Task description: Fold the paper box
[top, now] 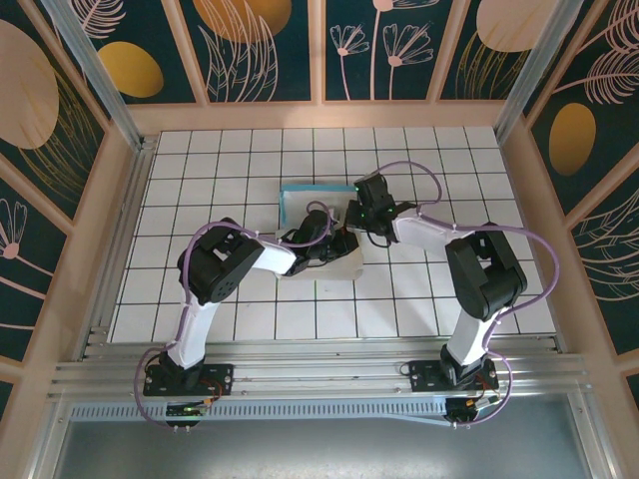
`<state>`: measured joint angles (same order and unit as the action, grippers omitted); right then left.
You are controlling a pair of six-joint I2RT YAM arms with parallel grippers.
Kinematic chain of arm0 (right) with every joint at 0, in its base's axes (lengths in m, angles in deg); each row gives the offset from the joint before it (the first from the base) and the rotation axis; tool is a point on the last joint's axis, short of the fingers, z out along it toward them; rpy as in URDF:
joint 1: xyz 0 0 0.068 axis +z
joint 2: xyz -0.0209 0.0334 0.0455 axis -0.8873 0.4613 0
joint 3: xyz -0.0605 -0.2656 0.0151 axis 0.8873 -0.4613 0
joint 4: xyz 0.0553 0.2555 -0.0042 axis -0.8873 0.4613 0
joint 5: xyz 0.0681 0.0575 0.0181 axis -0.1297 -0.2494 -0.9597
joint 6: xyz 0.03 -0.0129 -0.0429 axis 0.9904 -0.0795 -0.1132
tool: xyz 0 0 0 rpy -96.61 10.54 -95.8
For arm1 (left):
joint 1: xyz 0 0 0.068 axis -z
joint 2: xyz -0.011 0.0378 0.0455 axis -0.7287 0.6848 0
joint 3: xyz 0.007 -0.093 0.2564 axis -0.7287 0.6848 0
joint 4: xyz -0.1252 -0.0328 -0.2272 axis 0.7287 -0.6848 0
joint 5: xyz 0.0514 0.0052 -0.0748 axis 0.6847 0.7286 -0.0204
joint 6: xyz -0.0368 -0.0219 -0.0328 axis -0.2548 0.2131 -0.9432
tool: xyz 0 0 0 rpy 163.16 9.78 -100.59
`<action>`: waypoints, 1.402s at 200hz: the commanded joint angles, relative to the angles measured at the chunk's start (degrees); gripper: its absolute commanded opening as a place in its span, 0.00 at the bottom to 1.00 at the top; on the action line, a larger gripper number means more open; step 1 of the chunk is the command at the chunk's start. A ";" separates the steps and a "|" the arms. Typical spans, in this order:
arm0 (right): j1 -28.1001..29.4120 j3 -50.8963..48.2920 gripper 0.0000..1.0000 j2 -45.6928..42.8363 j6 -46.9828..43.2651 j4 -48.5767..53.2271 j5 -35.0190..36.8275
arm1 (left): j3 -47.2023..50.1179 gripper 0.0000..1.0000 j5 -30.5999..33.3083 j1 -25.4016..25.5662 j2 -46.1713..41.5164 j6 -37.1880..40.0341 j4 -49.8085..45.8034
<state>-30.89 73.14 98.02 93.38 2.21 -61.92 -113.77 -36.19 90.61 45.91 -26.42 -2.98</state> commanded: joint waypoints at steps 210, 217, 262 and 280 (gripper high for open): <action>2.55 -2.22 0.00 4.24 -0.32 3.61 6.78 | 5.11 0.53 7.11 -23.95 -44.60 14.41 -44.18; 2.68 -2.08 0.00 4.21 -0.55 3.70 6.90 | 2.12 0.54 5.32 -24.37 -42.58 15.43 -44.98; 4.34 -1.32 0.00 4.27 -2.82 3.91 9.54 | -2.23 0.64 2.00 -25.48 -34.98 14.90 -39.43; 4.52 -0.90 0.00 4.57 -3.15 4.18 9.72 | -2.48 0.65 -0.71 -25.67 -32.01 13.76 -36.73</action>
<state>-27.59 72.27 99.34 91.67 -0.46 -51.54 -114.56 -31.53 65.59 10.63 -12.46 -43.00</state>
